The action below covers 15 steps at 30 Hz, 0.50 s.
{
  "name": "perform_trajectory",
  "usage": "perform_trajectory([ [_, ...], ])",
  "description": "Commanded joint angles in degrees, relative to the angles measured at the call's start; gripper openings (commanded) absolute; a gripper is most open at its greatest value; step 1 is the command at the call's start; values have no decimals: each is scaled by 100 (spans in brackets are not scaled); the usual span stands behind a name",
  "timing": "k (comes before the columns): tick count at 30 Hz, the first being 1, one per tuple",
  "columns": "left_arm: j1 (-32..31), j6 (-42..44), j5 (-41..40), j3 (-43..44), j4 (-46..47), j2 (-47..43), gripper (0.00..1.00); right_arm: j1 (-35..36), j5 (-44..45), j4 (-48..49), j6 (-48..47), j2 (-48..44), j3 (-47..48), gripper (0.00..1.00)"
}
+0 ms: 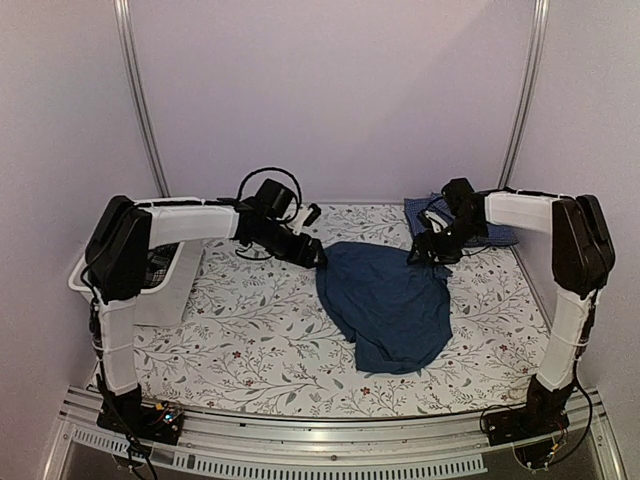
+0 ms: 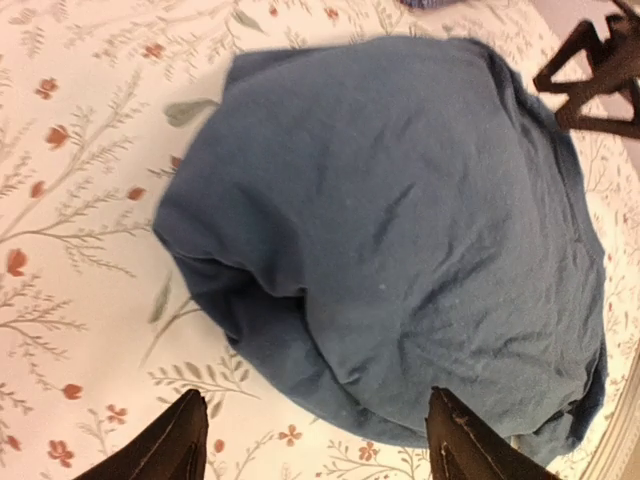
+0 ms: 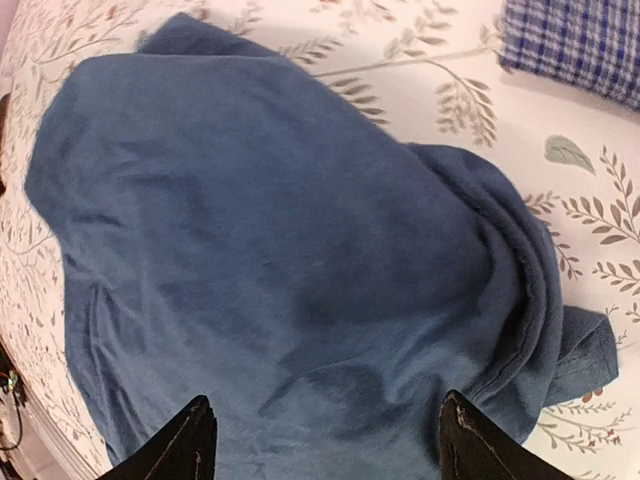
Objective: Fold and stack the mixed laundry pile
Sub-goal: Move the crumpled T-shirt to the center of the board, then pick up the crumpled T-shirt from the center of the board.
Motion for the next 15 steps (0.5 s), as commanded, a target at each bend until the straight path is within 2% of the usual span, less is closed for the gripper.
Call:
perform_trajectory([
  [1,521,-716,580,-708,383,-982,76,1119,147,76,-617,-1326,-341,75],
  [4,707,-774,691,-1351,394,-1448,76,2174,101,-58,-744,-1797,-706,71],
  [8,776,-797,641,-2041,380,-1916,77,3147,42,-320,-673,-1931,-1012,68],
  [12,773,-943,708,-2406,502,-2138,77,3690,73,-260,-401,-1825,-1336,67],
  [15,767,-1065,770,-2556,613,-2213,77,3814,283,-248,-149,-1486,-1402,66],
])
